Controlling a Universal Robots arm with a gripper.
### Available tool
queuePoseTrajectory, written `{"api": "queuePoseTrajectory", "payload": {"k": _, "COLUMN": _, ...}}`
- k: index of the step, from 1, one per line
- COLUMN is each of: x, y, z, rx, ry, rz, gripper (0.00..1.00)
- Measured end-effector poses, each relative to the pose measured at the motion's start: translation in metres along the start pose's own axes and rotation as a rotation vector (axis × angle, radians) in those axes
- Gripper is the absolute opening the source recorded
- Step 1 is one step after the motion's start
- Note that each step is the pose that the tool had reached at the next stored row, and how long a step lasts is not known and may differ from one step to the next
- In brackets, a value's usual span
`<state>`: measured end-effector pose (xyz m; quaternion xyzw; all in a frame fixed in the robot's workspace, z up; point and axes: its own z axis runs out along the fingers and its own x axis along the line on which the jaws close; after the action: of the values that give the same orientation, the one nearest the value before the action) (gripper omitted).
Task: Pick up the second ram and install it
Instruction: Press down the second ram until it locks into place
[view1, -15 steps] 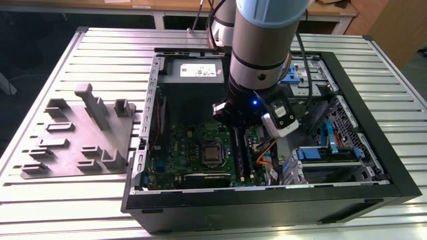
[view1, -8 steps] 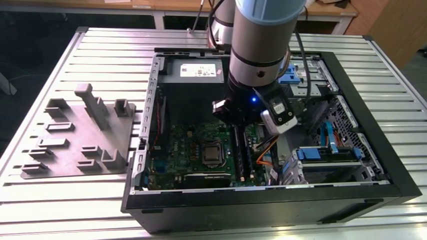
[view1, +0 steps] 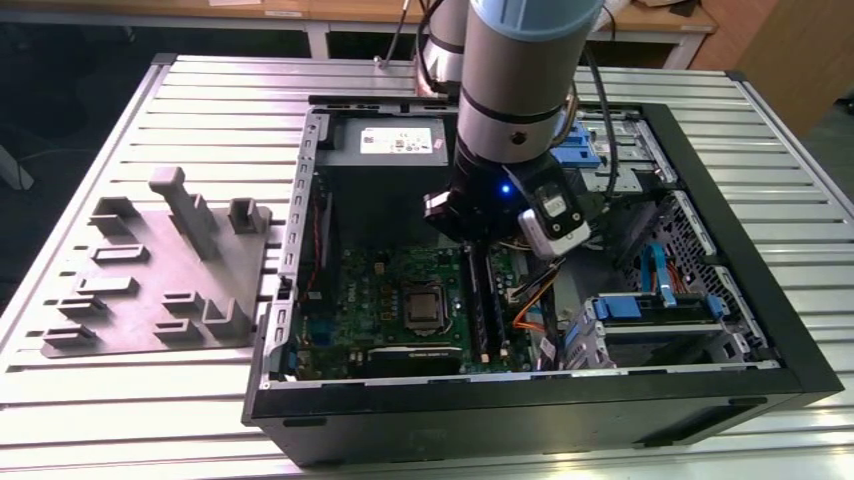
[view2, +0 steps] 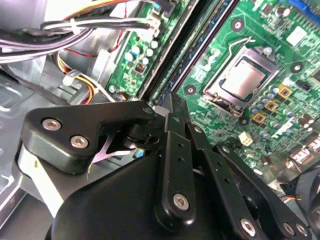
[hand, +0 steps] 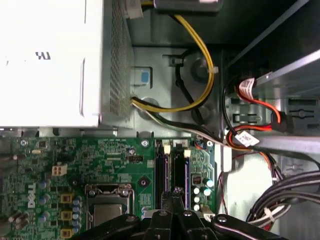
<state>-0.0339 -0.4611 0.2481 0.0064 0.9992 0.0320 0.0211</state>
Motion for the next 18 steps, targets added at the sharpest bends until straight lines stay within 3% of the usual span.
{"api": "queuePoseTrajectory", "payload": {"k": 4, "x": 0.0001, "y": 0.0039, "z": 0.0021, "rx": -0.0011, "ry": 0.0000, "rz": 0.000, "gripper": 0.10}}
{"api": "queuePoseTrajectory", "payload": {"k": 18, "x": 0.0009, "y": 0.0177, "z": 0.0236, "rx": -0.0007, "ry": 0.0001, "rz": 0.000, "gripper": 0.10}}
